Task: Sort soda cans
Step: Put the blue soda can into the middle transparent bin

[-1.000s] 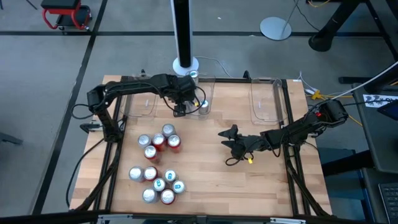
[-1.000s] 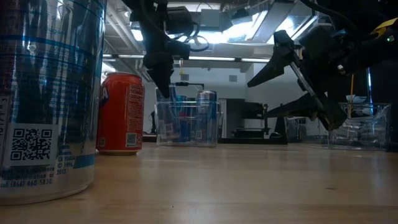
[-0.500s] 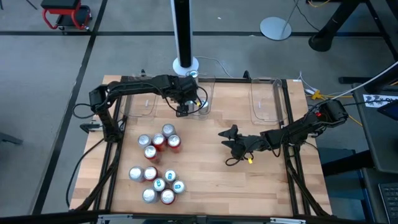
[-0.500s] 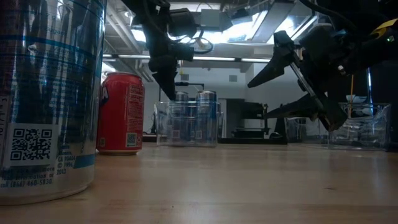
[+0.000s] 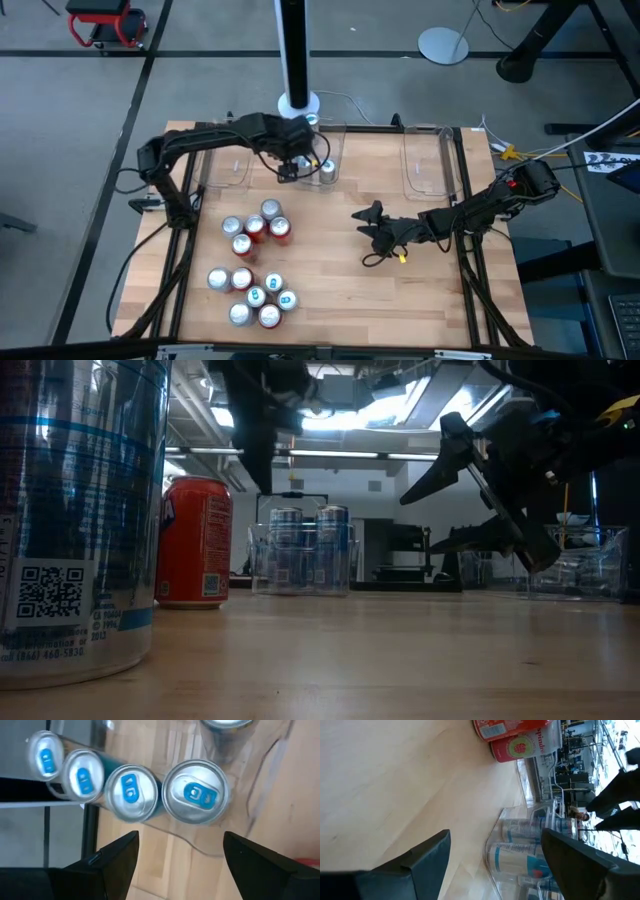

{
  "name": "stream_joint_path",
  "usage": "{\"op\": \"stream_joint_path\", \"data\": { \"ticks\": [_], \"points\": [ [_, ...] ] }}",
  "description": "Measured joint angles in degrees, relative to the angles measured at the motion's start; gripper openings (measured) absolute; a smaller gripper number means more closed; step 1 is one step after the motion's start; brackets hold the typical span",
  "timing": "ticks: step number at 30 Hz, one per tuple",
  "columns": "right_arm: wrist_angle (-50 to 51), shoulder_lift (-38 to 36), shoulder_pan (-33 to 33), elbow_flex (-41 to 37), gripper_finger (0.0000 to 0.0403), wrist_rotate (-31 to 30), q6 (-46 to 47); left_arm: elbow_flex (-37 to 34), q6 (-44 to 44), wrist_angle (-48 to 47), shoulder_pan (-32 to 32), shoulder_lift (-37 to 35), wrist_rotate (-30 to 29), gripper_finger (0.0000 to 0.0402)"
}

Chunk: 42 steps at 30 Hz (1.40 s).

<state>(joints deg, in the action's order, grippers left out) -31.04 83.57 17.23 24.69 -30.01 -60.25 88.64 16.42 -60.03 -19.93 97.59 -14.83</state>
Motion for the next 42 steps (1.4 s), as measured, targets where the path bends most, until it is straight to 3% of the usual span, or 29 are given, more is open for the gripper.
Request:
{"op": "stream_joint_path", "data": {
  "ticks": [12, 24, 31, 42],
  "points": [
    [-1.3, 0.0, 0.0, 0.0, 0.031, -0.4, 0.4, 0.7, -9.9, -6.8, 6.0, -11.4, 1.4, 0.0276],
    [-1.9, 0.0, 0.0, 0.0, 0.031, -0.4, -0.2, -4.6, -27.8, -10.2, 22.1, -22.4, 1.4, 0.0276],
    [-2.3, 0.0, 0.0, 0.0, 0.031, -0.4, -0.2, -8.3, -37.4, -8.8, 33.0, -23.4, 1.4, 0.0276],
    [-2.3, 0.0, 0.0, 0.0, 0.031, -0.4, -0.1, -13.4, -52.2, -6.5, 44.3, -23.3, 0.5, 0.0276]
  ]
}}
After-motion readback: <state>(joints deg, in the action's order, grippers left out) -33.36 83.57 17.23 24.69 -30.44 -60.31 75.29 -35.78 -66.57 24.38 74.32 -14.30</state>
